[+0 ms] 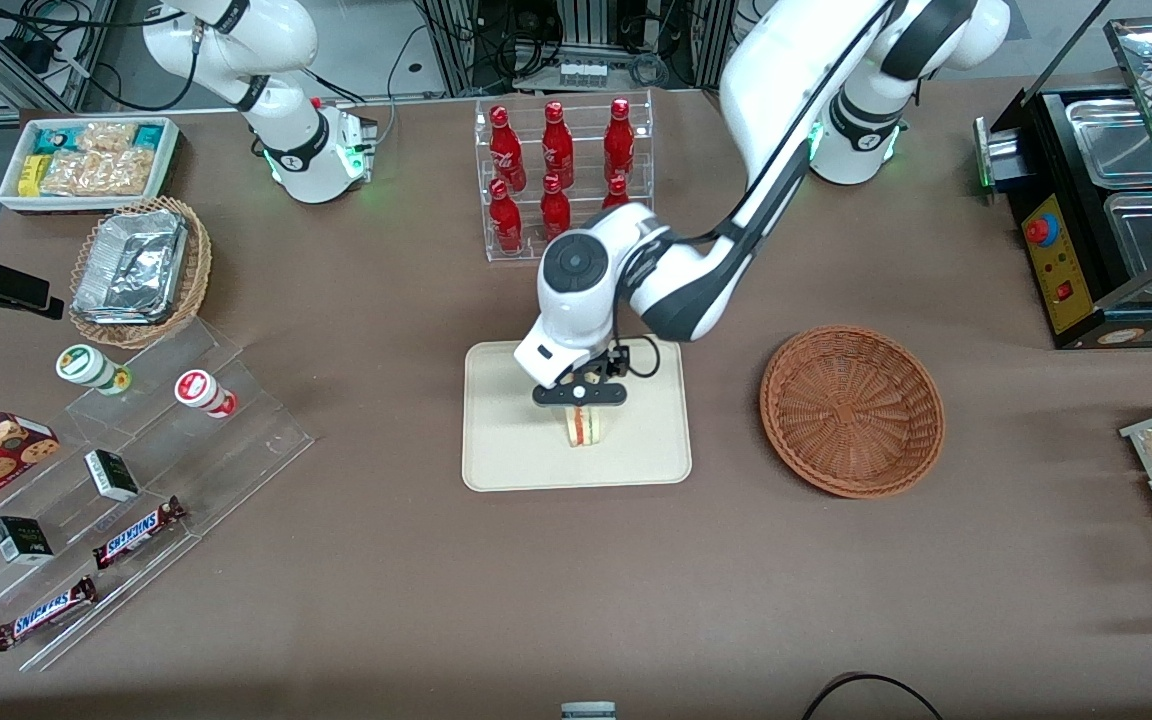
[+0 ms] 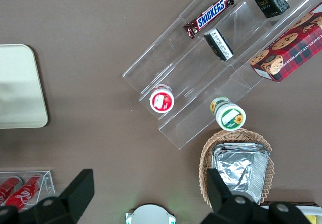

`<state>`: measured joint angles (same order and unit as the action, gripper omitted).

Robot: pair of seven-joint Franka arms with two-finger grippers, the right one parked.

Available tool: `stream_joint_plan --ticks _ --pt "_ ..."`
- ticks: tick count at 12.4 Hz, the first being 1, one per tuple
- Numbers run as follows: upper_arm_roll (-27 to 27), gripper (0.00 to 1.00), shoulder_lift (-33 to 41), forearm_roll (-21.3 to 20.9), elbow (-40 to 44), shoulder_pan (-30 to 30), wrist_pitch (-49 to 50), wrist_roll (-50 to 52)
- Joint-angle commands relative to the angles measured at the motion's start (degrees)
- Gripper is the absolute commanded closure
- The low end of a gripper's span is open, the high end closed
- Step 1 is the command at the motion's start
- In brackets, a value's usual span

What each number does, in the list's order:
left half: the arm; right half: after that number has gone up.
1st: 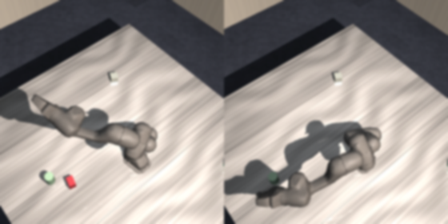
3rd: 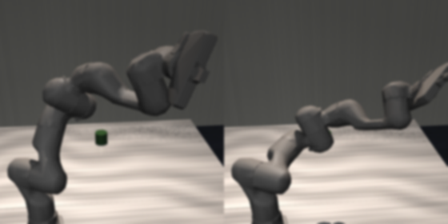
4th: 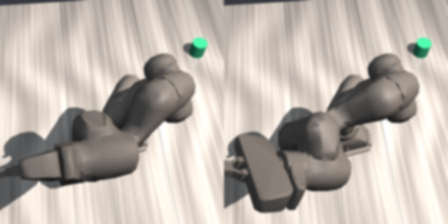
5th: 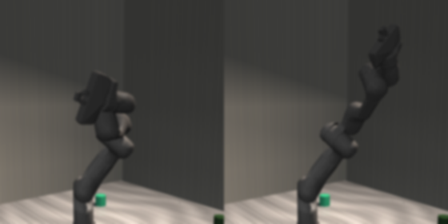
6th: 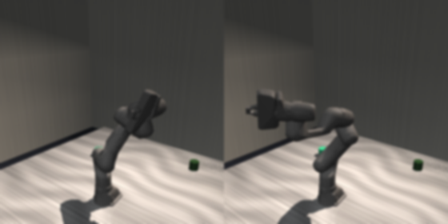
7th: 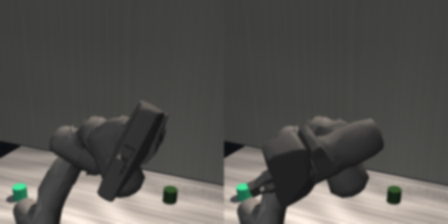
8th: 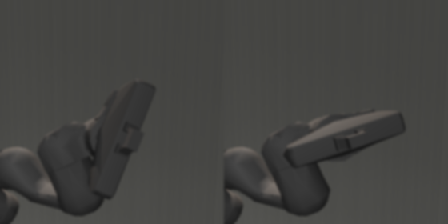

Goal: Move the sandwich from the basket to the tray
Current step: 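Lower the sandwich onto the tray and open the left gripper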

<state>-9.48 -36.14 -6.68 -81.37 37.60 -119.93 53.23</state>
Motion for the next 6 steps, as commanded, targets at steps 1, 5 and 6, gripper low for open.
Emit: stream_joint_plan --ticks 1,5,6 --pt "2.5 0.00 9.7 -1.0 -1.9 -1.5 5.6 5.3" --pt "3.1 0.00 20.0 -0.6 -2.6 -9.3 17.8 -4.1" --pt "3.1 0.00 23.0 -0.3 -2.7 -11.6 21.4 -8.6"
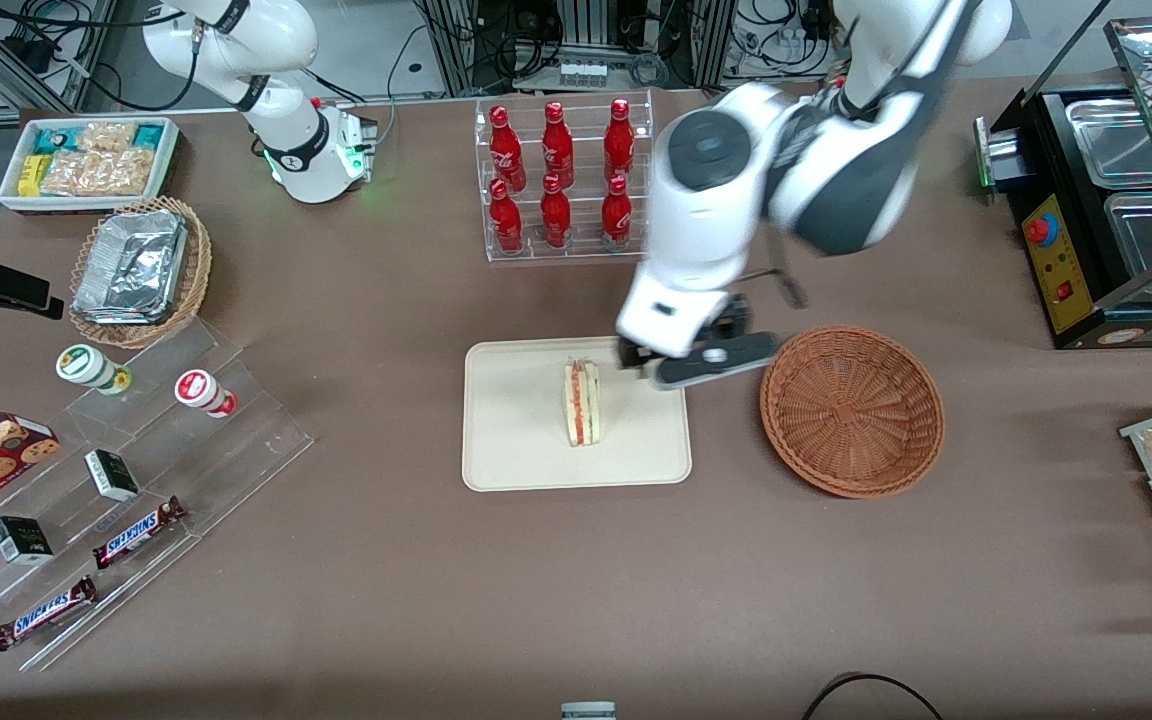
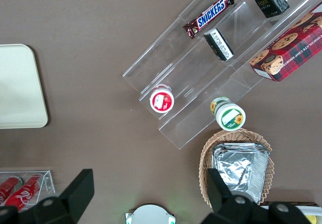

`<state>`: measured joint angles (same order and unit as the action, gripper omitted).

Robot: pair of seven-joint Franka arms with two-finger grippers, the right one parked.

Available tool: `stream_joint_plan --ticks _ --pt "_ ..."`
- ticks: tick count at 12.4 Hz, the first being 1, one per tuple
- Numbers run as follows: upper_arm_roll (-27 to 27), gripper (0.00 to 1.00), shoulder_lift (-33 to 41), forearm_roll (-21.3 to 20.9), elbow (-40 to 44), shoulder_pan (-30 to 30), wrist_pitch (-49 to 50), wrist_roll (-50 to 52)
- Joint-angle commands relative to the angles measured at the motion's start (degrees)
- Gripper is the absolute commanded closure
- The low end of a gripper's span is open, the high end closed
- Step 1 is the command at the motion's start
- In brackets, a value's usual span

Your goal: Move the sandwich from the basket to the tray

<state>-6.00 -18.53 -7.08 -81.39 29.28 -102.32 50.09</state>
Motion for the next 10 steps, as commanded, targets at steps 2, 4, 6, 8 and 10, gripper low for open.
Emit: stream_joint_plan --ticks 2,4,6,8,10 --pt "-0.4 0.00 10.5 2.1 -2.8 -9.3 9.7 -15.7" --pt "-0.4 0.00 13.8 5.2 -2.8 -16.5 13.5 -26.7" --pt "-0.3 0.00 15.9 5.7 -3.1 -22.1 16.4 -35.8" --pt "-0.3 0.00 18.6 5.8 -5.3 -27.1 16.7 -43.9" --pt "-0.2 0.00 21.4 6.0 -8.4 -31.2 16.4 -49.4"
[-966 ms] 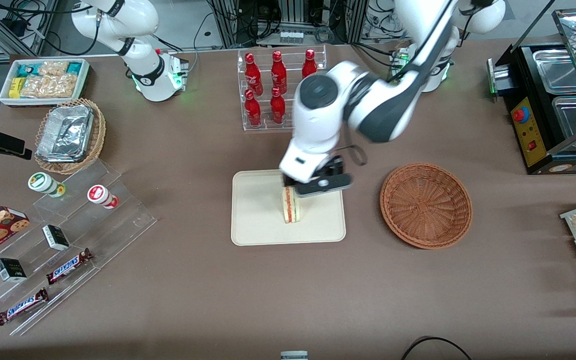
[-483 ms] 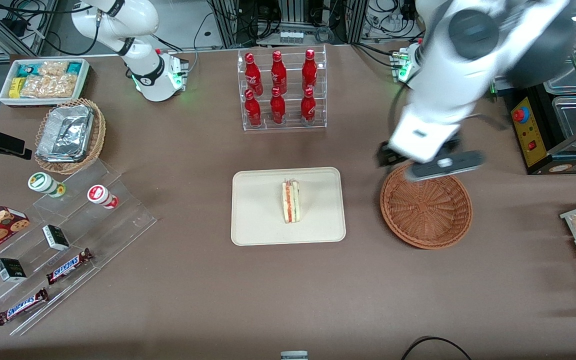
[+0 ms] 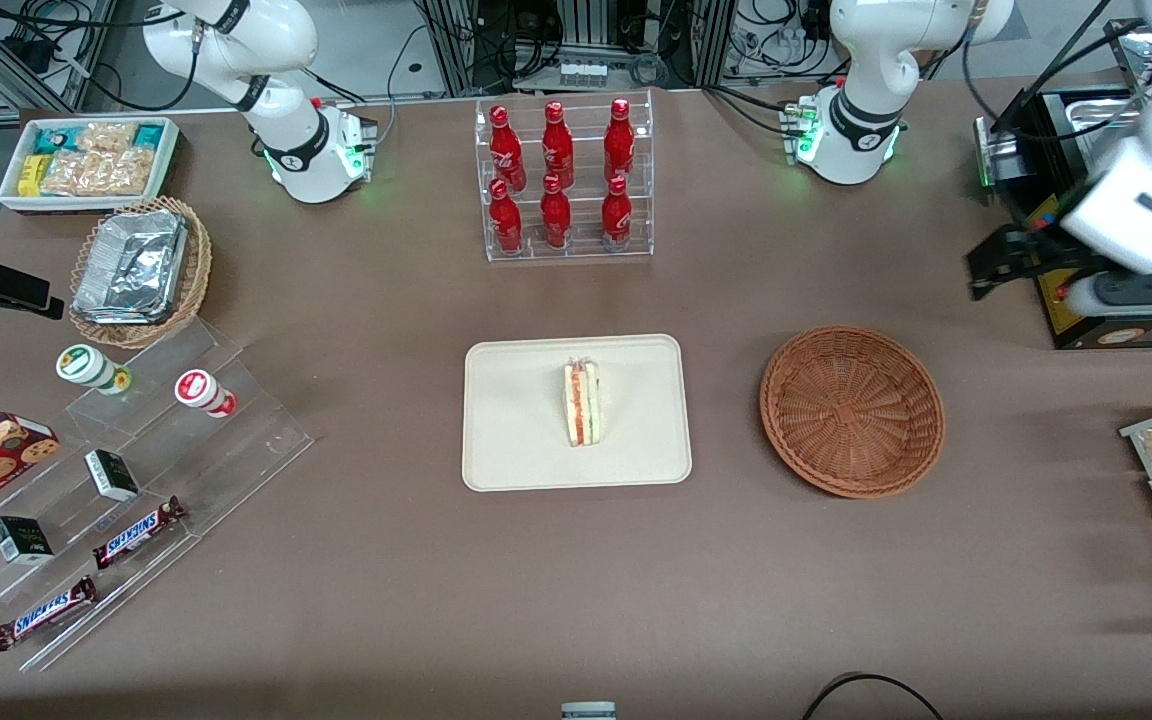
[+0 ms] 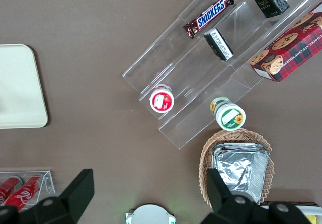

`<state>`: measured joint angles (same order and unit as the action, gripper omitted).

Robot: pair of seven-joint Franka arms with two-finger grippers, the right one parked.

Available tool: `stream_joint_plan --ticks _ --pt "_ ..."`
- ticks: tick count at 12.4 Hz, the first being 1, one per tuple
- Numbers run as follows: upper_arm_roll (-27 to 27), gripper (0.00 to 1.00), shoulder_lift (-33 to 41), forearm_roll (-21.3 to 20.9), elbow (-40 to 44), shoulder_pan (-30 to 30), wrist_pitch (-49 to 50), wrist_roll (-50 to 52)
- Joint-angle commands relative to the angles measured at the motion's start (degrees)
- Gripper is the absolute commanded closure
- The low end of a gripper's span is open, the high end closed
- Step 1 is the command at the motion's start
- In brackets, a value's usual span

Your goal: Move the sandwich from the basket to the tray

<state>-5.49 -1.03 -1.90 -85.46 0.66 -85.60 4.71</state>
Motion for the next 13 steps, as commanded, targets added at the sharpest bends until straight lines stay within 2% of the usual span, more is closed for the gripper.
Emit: stream_joint_plan --ticks 1,4,8,9,13 --pt "-0.7 0.00 4.2 0.8 -4.5 -4.6 -0.4 -7.1" --pt "3.2 0.00 3.9 1.3 -4.1 -2.7 -0.4 -7.9" --pt "3.6 0.00 3.8 1.5 -3.5 -0.8 0.0 -7.7" --pt "3.6 0.00 3.4 2.8 -2.0 -0.8 0.0 -7.6" --pt "3.7 0.00 2.2 0.4 -1.6 0.0 0.2 -6.6"
